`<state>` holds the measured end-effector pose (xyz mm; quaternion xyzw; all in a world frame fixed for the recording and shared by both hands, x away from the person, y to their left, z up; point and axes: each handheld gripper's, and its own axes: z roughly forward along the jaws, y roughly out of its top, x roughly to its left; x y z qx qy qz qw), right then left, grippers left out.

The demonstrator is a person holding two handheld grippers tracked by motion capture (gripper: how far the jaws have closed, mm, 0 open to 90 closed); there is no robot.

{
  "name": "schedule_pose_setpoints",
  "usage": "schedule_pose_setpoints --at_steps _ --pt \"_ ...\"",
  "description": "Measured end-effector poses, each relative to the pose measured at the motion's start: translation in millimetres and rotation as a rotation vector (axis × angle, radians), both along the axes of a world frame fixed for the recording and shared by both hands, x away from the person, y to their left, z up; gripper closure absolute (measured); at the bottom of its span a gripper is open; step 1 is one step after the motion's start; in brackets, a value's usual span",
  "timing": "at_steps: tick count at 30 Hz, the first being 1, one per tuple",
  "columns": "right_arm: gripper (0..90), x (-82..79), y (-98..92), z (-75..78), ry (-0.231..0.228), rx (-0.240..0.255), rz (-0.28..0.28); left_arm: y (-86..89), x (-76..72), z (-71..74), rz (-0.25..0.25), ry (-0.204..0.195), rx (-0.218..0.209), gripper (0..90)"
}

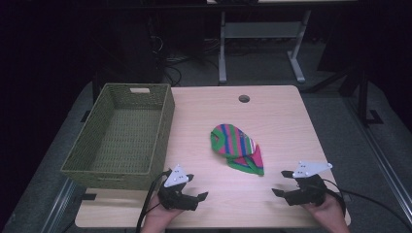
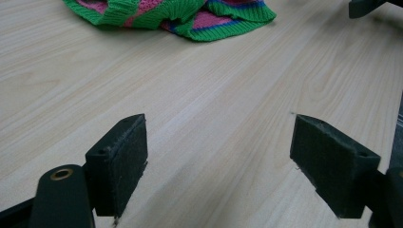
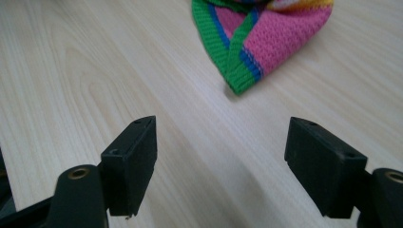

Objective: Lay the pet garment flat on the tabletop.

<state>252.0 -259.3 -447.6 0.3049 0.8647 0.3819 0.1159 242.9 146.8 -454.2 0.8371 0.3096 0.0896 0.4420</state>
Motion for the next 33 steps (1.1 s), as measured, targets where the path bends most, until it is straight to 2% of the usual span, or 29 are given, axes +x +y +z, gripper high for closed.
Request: schedule_pose_setpoints --at_steps 7,14,17,20,23,28,29,33 --pt "25.9 9.6 4.4 12.0 -0.010 0.011 0.013 0.1 1.2 -0.2 0.002 0.001 0.001 19.7" --pt "25.9 17.4 11.2 16.0 0.010 -0.002 0.024 0.7 0.4 0.5 -0.003 -0.008 0.003 19.8" --pt "26.3 21.1 16.9 19.6 -0.019 -0.024 0.048 1.8 0.7 1.1 0.003 -0.006 -0.004 19.8" --pt "26.5 22.0 19.0 22.1 -0.076 -0.035 0.069 2.1 1.0 1.5 0.005 -0.005 -0.011 19.9" --pt "26.5 25.1 20.4 22.8 -0.077 -0.042 0.073 1.8 1.0 1.1 0.003 -0.007 -0.005 20.0" --pt "24.9 30.0 23.5 22.9 -0.055 -0.039 0.083 2.1 1.1 1.4 0.005 -0.004 -0.016 20.0" --pt "22.0 33.8 25.6 23.9 -0.033 -0.033 0.081 1.8 1.1 1.5 0.004 -0.004 -0.014 20.0" --pt "20.9 39.9 30.2 27.2 -0.005 -0.032 0.089 1.3 1.1 1.6 0.003 -0.002 -0.020 20.0"
